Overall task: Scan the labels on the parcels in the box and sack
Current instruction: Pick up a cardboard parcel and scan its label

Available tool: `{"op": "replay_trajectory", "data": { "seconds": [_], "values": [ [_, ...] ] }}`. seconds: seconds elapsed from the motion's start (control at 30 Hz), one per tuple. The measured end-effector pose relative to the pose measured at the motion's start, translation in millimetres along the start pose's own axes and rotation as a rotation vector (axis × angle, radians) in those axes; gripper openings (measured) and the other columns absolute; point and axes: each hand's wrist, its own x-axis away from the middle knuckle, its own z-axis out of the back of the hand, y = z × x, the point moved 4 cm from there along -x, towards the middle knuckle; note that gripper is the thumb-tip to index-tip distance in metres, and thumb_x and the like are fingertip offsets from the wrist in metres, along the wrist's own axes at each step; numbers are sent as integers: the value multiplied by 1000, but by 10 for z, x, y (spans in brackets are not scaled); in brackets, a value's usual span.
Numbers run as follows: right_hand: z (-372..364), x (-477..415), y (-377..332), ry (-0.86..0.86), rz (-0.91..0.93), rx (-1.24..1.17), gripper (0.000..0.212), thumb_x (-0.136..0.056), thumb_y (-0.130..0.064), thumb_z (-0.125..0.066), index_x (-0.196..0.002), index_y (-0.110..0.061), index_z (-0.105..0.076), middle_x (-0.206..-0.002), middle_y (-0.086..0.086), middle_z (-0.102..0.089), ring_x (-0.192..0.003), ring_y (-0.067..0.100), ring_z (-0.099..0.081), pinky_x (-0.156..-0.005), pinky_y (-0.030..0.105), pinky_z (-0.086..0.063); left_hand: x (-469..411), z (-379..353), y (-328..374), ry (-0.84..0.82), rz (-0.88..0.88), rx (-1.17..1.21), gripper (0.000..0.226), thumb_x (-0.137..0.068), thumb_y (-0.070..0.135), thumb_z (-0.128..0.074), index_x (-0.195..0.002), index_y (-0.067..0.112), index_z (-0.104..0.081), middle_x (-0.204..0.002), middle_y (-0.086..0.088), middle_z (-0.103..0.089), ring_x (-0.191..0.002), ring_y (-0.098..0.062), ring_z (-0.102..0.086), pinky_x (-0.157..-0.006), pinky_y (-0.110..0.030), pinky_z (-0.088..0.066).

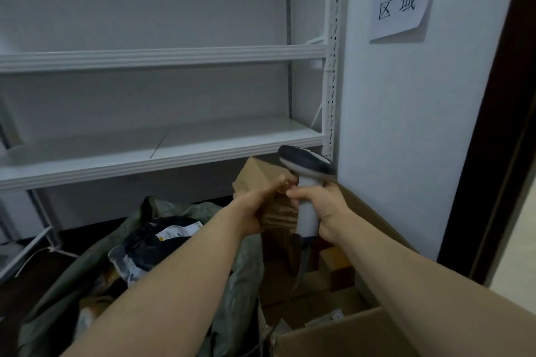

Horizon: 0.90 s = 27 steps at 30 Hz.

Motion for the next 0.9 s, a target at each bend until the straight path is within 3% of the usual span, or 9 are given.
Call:
{"op": "replay_trajectory", "data": {
  "seconds": [0.07, 0.17, 0.3, 0.43, 0.53, 0.63, 0.73, 0.8, 0.9],
  "values": [
    [-30, -11, -35, -43, -8, -44, 28, -74, 6, -71, -99, -4, -66, -92, 13, -70, -85, 26, -68, -87, 47, -55, -3, 67, -42, 53, -14, -2, 41, -79, 21, -73, -116, 6, -63, -91, -13, -72, -80, -26, -70, -65, -34, -56],
    [10, -23, -73, -3, 4, -91, 33, -76, 8, -70, -106, -2, -64, -105, 13, -70, -97, 27, -69, -81, 36, -58, 34, 187, -19, 130, -21, 84, 18, -83, 17, -59, -98, 8, -63, -81, -12, -67, -71, -24, -64, -52, -27, -51],
    [138, -7, -133, 98, 72, -34, 24, -79, 4, -69, -98, -9, -64, -97, 3, -69, -86, 15, -65, -74, 29, -52, 38, 385, 67, 216, -24, 234, 24, -83, 32, -55, -98, 14, -60, -89, -11, -63, -82, -26, -58, -67, -34, -47],
    [146, 1, -78, 82, 8, -19, 28, -78, -2, -71, -104, -12, -64, -100, 3, -66, -92, 17, -62, -86, 39, -52, 46, 445, 75, 196, 2, 279, 29, -84, 39, -51, -94, 15, -63, -89, -11, -65, -83, -27, -59, -74, -36, -47],
    [62, 5, -22, 42, -43, -93, 30, -77, -4, -74, -103, -15, -63, -104, 9, -67, -97, 25, -63, -91, 48, -51, 72, 444, 42, 190, 30, 267, 29, -82, 36, -47, -94, 14, -62, -90, -14, -65, -85, -31, -58, -79, -40, -43],
    [8, -6, -12, 47, -37, -161, 31, -75, -3, -75, -103, -11, -64, -102, 14, -69, -92, 29, -66, -91, 48, -52, 110, 492, 18, 218, 46, 230, 27, -73, 30, -48, -91, 13, -58, -90, -14, -63, -84, -31, -56, -75, -37, -42],
    [9, 3, -35, 56, -1, -109, 27, -74, 3, -74, -93, -12, -63, -101, 13, -71, -95, 30, -67, -90, 49, -53, 82, 560, 22, 235, 20, 113, 13, -67, 16, -52, -78, 11, -51, -68, -9, -53, -66, -25, -49, -75, -35, -42],
    [-15, 14, -48, 38, 17, -102, 30, -73, 9, -71, -93, -12, -63, -100, 10, -72, -93, 27, -69, -88, 46, -54, 60, 575, 17, 191, 39, 44, 25, -52, 11, -57, -75, 14, -46, -71, -6, -44, -64, -23, -44, -85, -40, -41],
    [-81, 28, -61, 30, 27, -66, 35, -74, 12, -69, -98, -13, -62, -97, 5, -73, -89, 21, -70, -80, 40, -57, 117, 480, 75, 94, 31, -4, 26, -70, 25, -59, -90, 9, -58, -94, -10, -57, -91, -32, -54, -102, -60, -29]
  ]
}}
